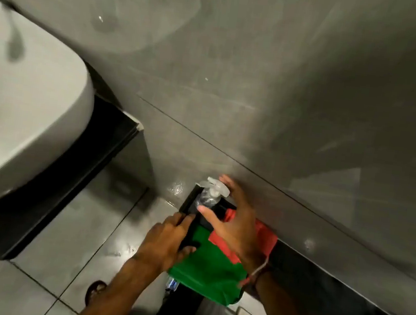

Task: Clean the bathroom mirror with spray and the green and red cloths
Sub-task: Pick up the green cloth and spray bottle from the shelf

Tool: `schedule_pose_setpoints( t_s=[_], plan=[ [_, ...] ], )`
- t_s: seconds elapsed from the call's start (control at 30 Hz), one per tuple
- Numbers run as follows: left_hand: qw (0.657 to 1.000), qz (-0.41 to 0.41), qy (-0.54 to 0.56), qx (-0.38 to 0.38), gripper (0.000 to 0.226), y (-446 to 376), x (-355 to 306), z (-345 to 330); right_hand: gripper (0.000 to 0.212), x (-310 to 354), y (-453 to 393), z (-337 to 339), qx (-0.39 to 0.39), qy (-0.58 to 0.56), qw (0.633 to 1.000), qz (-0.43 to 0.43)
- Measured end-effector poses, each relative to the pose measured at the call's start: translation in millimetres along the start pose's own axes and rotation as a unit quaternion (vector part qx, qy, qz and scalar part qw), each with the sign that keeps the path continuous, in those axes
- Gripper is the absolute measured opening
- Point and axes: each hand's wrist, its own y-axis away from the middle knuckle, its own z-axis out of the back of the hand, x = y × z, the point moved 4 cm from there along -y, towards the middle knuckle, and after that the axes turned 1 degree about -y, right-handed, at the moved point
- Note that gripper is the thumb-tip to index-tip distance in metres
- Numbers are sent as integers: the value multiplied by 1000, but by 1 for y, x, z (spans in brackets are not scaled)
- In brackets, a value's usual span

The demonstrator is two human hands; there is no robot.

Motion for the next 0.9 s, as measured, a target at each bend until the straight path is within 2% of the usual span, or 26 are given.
schedule_pose_setpoints(
  t_s=[0.1,0.2,0.27,0.33,0.4,0.47,0.53,0.6,0.7,0.83,0.9],
  plan=[
    [994,38,-100,35,88,-24,2,-19,68,-5,-27,-19,40,27,996,76],
    [989,66,-134,15,75,-33,1,-33,46,-9,-36,-40,33,10,992,124],
    [991,74,-116,1,61,-32,3,-36,44,-8,-33,-51,21,-4,991,133],
    [997,53,-50,-17,50,-25,4,-32,48,4,-30,-54,5,3,990,138],
    [995,10,100,-2,47,-12,-1,-20,48,23,-29,-46,-11,-3,990,138],
    [961,-31,274,17,38,3,-10,3,49,49,-30,-28,-51,-12,985,162],
    [935,-69,347,14,25,19,-20,51,56,90,-31,-1,-99,-29,976,193],
    [935,-118,335,0,27,32,-32,118,58,139,-37,25,-140,-37,963,228],
    [927,-180,323,-55,30,66,-51,248,49,232,-44,61,-188,-94,937,280],
    [906,-217,316,-180,13,134,-79,421,57,360,-55,91,-221,-127,906,338],
    [893,-236,295,-243,18,173,-97,491,61,415,-57,95,-214,-149,891,371]
  ],
)
